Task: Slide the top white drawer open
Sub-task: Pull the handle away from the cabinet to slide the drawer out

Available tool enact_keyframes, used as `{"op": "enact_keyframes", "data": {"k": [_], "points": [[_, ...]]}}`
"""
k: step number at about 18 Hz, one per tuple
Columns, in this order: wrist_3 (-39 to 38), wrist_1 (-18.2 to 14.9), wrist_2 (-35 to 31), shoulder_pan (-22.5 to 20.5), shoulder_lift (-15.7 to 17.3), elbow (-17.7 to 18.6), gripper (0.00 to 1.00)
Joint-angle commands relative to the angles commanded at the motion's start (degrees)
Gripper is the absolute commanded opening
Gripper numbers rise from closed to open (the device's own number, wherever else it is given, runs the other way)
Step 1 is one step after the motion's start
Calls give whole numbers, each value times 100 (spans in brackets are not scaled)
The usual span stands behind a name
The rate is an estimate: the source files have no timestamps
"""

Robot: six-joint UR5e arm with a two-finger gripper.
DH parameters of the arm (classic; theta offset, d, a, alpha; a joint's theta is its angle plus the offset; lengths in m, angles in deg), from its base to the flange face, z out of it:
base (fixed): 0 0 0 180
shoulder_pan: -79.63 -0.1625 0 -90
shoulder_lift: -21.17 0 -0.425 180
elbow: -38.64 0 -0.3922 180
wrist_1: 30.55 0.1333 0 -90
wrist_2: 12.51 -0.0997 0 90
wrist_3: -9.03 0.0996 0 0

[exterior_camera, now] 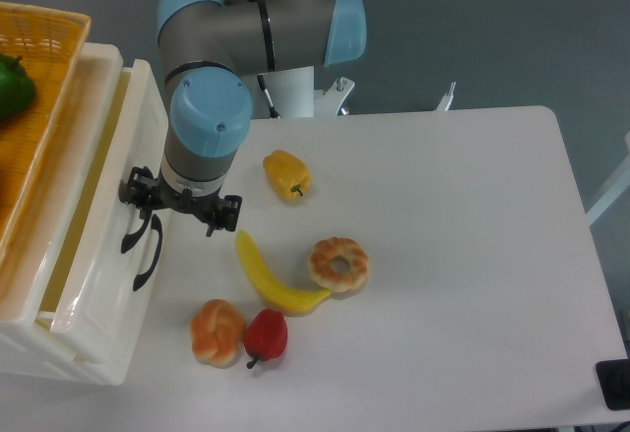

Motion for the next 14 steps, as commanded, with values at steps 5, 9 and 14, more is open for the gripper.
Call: {"op": "enact_keyframes", "data": {"k": [5, 9, 14], "points": [[0, 0, -167, -97, -9, -53, 100], [0, 9, -167, -184, -35, -53, 100], [0, -9, -167, -395, -26, -53, 100]]}}
